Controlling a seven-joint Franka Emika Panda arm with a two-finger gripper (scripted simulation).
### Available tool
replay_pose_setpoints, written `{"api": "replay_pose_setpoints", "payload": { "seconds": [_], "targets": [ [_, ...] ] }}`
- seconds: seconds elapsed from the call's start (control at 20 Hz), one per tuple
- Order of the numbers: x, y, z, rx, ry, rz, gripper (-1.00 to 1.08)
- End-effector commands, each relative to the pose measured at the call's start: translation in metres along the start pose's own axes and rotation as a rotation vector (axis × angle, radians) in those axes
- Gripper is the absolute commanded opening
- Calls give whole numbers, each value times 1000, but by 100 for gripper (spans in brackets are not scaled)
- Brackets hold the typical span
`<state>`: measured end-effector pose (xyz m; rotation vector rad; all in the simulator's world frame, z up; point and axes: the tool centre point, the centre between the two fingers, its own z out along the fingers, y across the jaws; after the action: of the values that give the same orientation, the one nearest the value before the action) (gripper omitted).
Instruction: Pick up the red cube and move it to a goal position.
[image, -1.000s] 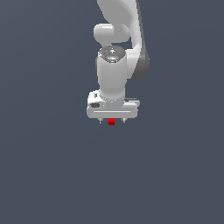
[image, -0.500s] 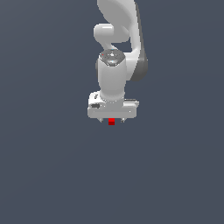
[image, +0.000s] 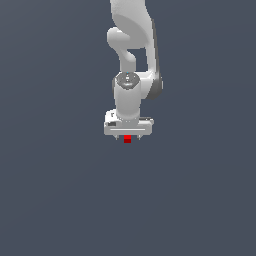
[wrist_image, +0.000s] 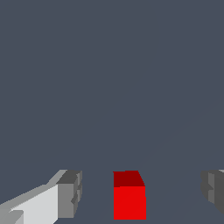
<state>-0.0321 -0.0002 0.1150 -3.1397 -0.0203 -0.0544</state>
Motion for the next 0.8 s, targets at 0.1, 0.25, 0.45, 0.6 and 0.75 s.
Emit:
{"api": "replay_pose_setpoints", "payload": {
  "seconds": [0.1,0.25,0.45,0.6,0.75],
  "targets": [
    [-28,1,36,0,-14,-4,100],
    [-43,1,56,0,-21,-6,100],
    [-58,2,76,-1,-29,-9,100],
    [-64,2,85,-1,-32,-10,100],
    [-68,2,91,-1,-34,-10,100]
  ]
}}
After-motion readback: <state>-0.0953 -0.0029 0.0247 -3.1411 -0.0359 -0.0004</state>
